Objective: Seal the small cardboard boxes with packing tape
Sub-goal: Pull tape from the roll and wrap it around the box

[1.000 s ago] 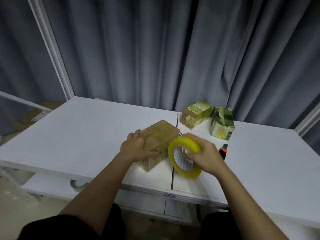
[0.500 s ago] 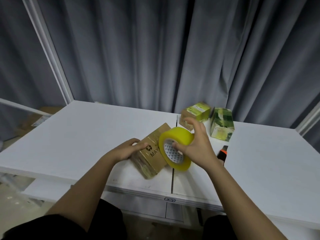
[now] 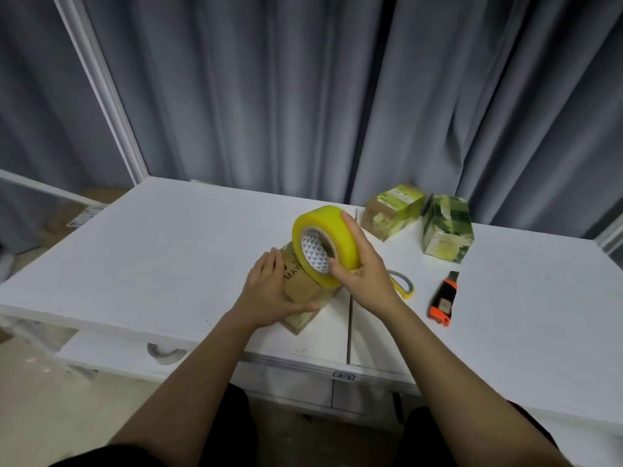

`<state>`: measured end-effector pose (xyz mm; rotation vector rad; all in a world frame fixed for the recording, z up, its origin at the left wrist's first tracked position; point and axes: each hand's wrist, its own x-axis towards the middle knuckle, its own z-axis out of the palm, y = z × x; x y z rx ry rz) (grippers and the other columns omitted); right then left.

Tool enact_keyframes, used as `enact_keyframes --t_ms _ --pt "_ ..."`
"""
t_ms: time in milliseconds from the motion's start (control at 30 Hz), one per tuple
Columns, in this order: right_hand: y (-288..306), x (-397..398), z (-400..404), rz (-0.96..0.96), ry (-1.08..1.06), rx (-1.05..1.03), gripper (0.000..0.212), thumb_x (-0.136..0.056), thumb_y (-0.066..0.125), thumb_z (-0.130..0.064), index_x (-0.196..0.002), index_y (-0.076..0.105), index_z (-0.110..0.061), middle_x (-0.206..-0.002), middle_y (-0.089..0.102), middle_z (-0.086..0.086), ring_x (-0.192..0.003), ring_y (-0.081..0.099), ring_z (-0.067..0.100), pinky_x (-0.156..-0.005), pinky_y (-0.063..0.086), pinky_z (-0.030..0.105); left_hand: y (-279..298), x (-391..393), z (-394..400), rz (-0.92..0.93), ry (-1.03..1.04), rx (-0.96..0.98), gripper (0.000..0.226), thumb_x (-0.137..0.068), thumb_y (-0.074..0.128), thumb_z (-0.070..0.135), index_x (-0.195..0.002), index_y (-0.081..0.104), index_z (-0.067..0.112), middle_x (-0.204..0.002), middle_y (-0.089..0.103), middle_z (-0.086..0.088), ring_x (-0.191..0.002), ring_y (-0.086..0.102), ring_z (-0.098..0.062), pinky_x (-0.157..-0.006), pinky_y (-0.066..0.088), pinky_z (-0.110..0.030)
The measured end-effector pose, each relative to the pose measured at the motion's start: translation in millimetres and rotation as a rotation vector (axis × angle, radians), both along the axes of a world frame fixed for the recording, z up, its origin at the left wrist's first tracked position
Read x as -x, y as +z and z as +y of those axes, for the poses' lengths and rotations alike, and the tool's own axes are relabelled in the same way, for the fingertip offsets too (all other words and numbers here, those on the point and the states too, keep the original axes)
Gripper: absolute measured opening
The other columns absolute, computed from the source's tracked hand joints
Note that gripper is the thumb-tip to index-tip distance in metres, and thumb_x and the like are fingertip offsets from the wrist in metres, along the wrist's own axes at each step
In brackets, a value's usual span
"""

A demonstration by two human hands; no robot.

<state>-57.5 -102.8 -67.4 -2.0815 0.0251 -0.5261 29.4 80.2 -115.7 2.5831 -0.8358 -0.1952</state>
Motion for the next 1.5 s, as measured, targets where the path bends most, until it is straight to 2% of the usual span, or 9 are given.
enact_keyframes --t_ms 133,233,567,667,767,1067,1200,1333,1500 --pt "37.9 1.3 -9.9 0.078 0.079 0.014 0.073 -0.082 0.067 -0.008 -0.140 0.039 -0.043 -0.134 0.052 -0.012 -0.118 0.053 0.006 -0.097 0.047 0.030 -0.7 6.7 -2.7 -0.108 0.029 0.003 0.119 -0.073 0.055 0.074 -0.151 -0.005 0.006 -0.160 0.000 -0.006 -0.146 0.001 -0.020 -0.118 0.011 -0.035" --pt "62.5 22.1 -26.4 0.018 0.036 0.059 0.066 -0.072 0.068 -0.020 -0.129 0.052 -0.050 -0.122 0.058 -0.026 -0.108 0.056 -0.007 -0.081 0.048 0.011 1.4 5.8 -3.7 -0.090 0.029 -0.024 0.118 -0.075 0.055 0.073 -0.151 -0.007 0.007 -0.160 -0.002 -0.003 -0.145 0.000 -0.020 -0.118 0.015 -0.038" --pt "-25.7 77.5 -45.4 0.316 0.025 -0.126 0.063 -0.080 0.069 -0.003 -0.119 0.056 -0.051 -0.130 0.055 -0.008 -0.113 0.056 0.007 -0.076 0.049 0.011 24.6 -4.3 -14.8 0.019 -0.008 -0.163 0.129 -0.064 0.063 0.075 -0.144 -0.028 0.032 -0.155 0.013 -0.005 -0.138 0.016 -0.031 -0.108 0.029 -0.046" --pt "-26.9 75.7 -43.1 0.321 0.033 -0.101 0.065 -0.080 0.069 -0.006 -0.113 0.055 -0.060 -0.113 0.059 -0.028 -0.100 0.058 -0.011 -0.072 0.047 0.008 38.9 -13.1 -28.3 -0.003 -0.025 -0.486 0.128 -0.060 0.061 0.080 -0.137 -0.035 0.042 -0.157 -0.006 -0.011 -0.139 0.016 -0.042 -0.112 0.011 -0.057" --pt "-25.1 70.9 -42.5 0.347 0.030 -0.085 0.063 -0.080 0.069 -0.009 -0.118 0.053 -0.057 -0.114 0.053 -0.038 -0.100 0.052 -0.021 -0.074 0.046 0.006 43.8 -16.7 -45.5 -0.114 -0.149 -0.623 0.124 -0.065 0.060 0.076 -0.141 -0.030 0.037 -0.152 -0.033 -0.011 -0.141 -0.020 -0.041 -0.112 -0.011 -0.057" --pt "-28.4 73.3 -35.7 0.334 0.021 -0.070 0.064 -0.081 0.069 -0.011 -0.125 0.050 -0.053 -0.120 0.057 -0.023 -0.104 0.058 -0.001 -0.088 0.053 0.024 36.3 -16.8 -43.4 -0.075 -0.368 -0.425 0.089 -0.085 0.055 0.054 -0.150 -0.002 0.036 -0.159 -0.006 -0.016 -0.146 -0.004 -0.033 -0.118 0.009 -0.044" --pt "14.1 66.1 -40.5 0.180 -0.010 -0.047 0.079 -0.075 0.075 -0.019 -0.133 0.039 -0.060 -0.122 0.055 -0.025 -0.113 0.055 0.001 -0.088 0.052 0.022 54.8 -30.5 -25.3 0.244 -0.301 0.129 0.058 -0.084 0.070 0.037 -0.137 0.045 0.039 -0.127 0.061 -0.006 -0.115 0.057 -0.022 -0.100 0.044 -0.034" --pt "54.5 25.1 -25.1 0.047 -0.100 0.059 0.084 -0.068 0.081 -0.040 -0.135 0.032 -0.051 -0.128 0.047 -0.010 -0.113 0.047 0.000 -0.087 0.044 0.022 53.2 -36.8 -8.0 0.582 -0.117 0.568 0.035 -0.081 0.074 0.022 -0.115 0.068 0.021 -0.112 0.070 0.001 -0.100 0.067 -0.012 -0.092 0.052 -0.028" --pt "57.1 -27.7 9.5 -0.067 -0.264 0.040 0.034 -0.074 0.076 -0.040 -0.094 0.051 -0.029 -0.107 0.048 -0.007 -0.086 0.042 -0.005 -0.075 0.037 0.025 43.9 -26.6 -5.9 -0.049 0.218 0.338 0.017 -0.089 0.060 0.038 -0.099 0.061 0.025 -0.109 0.060 0.005 -0.091 0.064 -0.017 -0.079 0.049 -0.033"
